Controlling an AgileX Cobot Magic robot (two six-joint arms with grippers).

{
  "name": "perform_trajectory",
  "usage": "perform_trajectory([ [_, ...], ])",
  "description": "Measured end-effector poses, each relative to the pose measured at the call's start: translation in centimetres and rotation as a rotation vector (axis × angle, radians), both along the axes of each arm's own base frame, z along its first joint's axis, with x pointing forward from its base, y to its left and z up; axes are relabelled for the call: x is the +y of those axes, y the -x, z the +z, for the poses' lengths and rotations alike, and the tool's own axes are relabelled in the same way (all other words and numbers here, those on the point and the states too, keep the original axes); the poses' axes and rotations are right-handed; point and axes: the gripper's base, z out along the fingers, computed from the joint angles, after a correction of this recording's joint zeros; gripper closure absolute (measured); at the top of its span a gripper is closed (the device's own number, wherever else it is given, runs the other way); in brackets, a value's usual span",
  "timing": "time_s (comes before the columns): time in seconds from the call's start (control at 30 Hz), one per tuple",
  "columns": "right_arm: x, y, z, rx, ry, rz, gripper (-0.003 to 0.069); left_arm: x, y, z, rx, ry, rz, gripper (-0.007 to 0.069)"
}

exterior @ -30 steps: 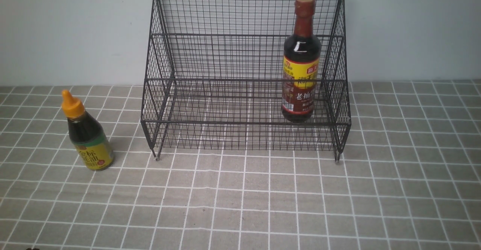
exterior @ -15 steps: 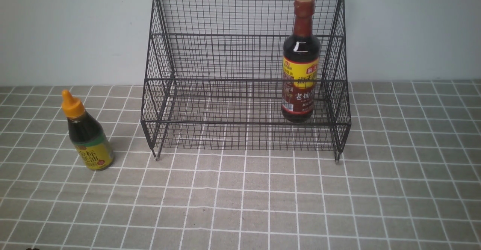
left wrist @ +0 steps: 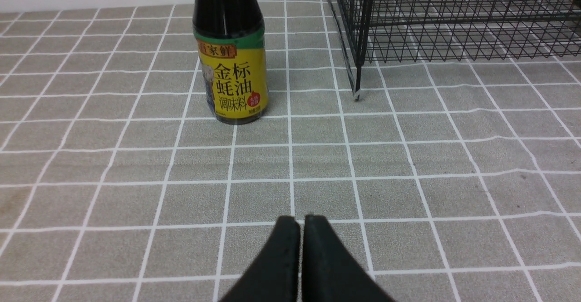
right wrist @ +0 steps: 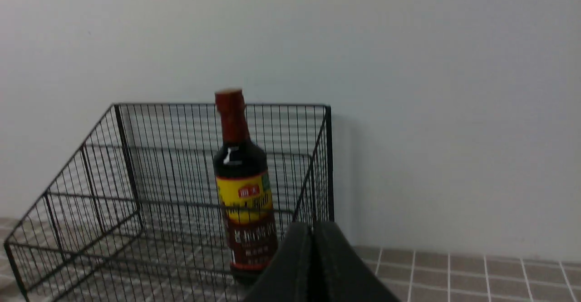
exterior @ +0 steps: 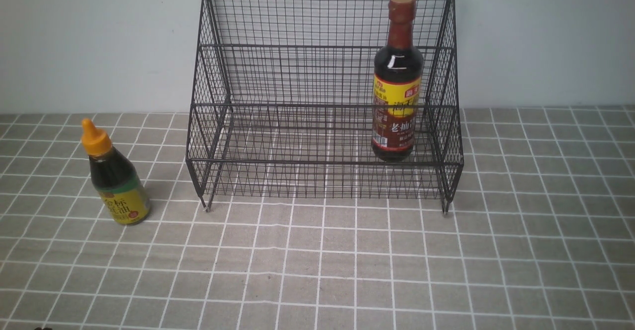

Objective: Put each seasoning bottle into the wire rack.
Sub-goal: Use the left arm to grab the condiment bottle closest to it

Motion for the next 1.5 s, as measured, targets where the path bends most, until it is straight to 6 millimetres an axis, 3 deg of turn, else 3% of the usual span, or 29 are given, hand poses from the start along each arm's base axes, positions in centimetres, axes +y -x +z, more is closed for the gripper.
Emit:
perform_trajectory([
  [0.07,0.0,0.0,-0.7,0.01,0.01,-0.004,0.0672,0.0,0.0,0.0,0.0,0.0,0.0,0.0631],
  [0.17,-0.4,-0.1,-3.5,0.039,0.035,-0.067,0.0672,0.0,0.0,0.0,0.0,0.0,0.0,0.0631],
  [0.23,-0.9,-0.2,-6.4,0.089,0.044,-0.161,0.0672,0.0,0.0,0.0,0.0,0.0,0.0,0.0631],
  [0.27,-1.0,-0.2,-6.6,0.091,0.044,-0.176,0.0672,0.0,0.0,0.0,0.0,0.0,0.0,0.0631],
  [0.33,-1.5,-0.2,-9.1,0.191,0.046,-0.262,0.0672,0.0,0.0,0.0,0.0,0.0,0.0,0.0631],
  [0.4,-1.7,-0.2,-9.7,0.245,0.035,-0.292,0.0672,0.0,0.0,0.0,0.0,0.0,0.0,0.0631],
  [1.5,-1.7,-0.1,-9.7,0.252,0.02,-0.309,0.0672,0.0,0.0,0.0,0.0,0.0,0.0,0.0631],
])
